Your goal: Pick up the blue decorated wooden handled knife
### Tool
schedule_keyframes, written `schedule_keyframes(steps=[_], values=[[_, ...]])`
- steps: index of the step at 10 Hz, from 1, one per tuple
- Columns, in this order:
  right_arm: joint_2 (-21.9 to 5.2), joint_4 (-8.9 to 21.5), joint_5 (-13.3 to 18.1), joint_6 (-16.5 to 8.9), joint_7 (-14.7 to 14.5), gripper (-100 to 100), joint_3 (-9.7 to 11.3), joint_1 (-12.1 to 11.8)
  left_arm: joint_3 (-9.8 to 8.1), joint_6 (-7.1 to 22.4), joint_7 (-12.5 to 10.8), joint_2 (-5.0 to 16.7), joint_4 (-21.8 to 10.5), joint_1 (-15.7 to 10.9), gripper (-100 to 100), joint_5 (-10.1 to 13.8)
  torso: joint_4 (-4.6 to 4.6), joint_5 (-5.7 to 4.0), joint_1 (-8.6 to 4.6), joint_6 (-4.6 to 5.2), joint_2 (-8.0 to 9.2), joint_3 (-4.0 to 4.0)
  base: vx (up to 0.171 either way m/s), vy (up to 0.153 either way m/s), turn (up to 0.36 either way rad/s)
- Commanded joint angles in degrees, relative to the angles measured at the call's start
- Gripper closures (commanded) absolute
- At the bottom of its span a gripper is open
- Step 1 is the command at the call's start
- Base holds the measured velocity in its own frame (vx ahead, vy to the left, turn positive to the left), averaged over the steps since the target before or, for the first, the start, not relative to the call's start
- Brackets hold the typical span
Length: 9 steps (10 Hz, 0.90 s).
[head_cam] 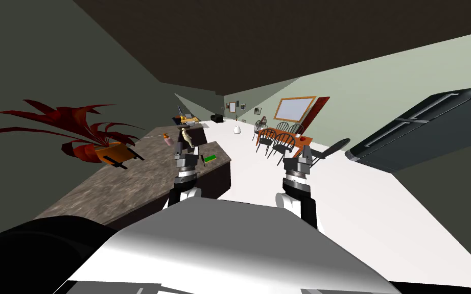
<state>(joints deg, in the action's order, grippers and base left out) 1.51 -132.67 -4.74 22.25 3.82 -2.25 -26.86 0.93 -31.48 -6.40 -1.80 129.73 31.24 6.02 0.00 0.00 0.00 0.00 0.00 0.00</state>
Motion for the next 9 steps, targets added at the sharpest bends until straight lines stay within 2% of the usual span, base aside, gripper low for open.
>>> schedule_keyframes(steps=[1,5,9], values=[[0.00,0.00,0.00,0.00,0.00,0,0.00,0.00,0.41,-0.66,0.27,2.20,-0.22,0.31,-100,-0.33,0.00,0.00,0.00,0.00,0.00,0.00,-0.015,-0.017,-0.042],[0.01,0.00,0.00,0.00,0.00,0,0.01,0.01,2.54,-4.35,1.55,8.80,-2.04,1.80,-100,-1.96,0.03,-0.05,-0.24,0.02,0.14,0.08,-0.032,-0.060,-0.107],[0.01,0.00,0.00,0.00,0.00,0,0.01,0.01,6.31,-10.29,2.76,14.45,-6.24,4.84,-100,-4.16,0.01,-0.10,-0.42,0.02,0.08,0.04,-0.011,-0.114,-0.206]])
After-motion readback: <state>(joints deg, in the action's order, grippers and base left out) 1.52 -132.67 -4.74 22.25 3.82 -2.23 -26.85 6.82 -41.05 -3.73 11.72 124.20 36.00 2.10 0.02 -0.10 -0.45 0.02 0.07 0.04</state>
